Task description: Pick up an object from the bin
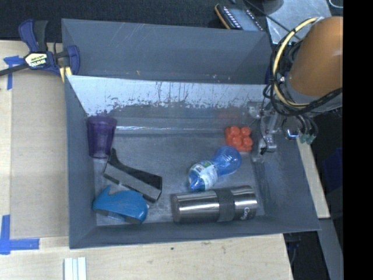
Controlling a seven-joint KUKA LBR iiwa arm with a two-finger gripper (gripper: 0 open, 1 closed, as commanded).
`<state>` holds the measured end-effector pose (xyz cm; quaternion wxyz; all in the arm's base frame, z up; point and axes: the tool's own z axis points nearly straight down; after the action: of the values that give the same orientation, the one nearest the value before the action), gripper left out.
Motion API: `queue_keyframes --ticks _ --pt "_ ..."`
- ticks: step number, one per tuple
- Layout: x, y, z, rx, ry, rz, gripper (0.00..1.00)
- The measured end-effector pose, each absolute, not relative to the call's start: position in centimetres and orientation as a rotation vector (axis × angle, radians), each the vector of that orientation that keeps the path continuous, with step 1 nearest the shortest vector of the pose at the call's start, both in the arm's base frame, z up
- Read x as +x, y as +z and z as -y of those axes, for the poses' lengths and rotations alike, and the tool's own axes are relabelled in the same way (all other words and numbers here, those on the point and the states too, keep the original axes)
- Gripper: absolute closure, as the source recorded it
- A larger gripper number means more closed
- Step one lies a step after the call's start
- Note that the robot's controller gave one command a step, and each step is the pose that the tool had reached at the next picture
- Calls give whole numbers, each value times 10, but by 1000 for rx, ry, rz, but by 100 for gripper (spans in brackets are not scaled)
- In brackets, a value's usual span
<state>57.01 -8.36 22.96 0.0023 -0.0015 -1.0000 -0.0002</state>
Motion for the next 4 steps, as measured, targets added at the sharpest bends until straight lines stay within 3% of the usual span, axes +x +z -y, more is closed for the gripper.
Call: queue_keyframes --ticks 1,2,3,4 --pt "572 235 83 -1 1 3146 0" --pt "579 125 64 360 0 3123 0" --pt "579 161 45 532 3 3106 0" --pt "591 100 46 746 1 3057 0"
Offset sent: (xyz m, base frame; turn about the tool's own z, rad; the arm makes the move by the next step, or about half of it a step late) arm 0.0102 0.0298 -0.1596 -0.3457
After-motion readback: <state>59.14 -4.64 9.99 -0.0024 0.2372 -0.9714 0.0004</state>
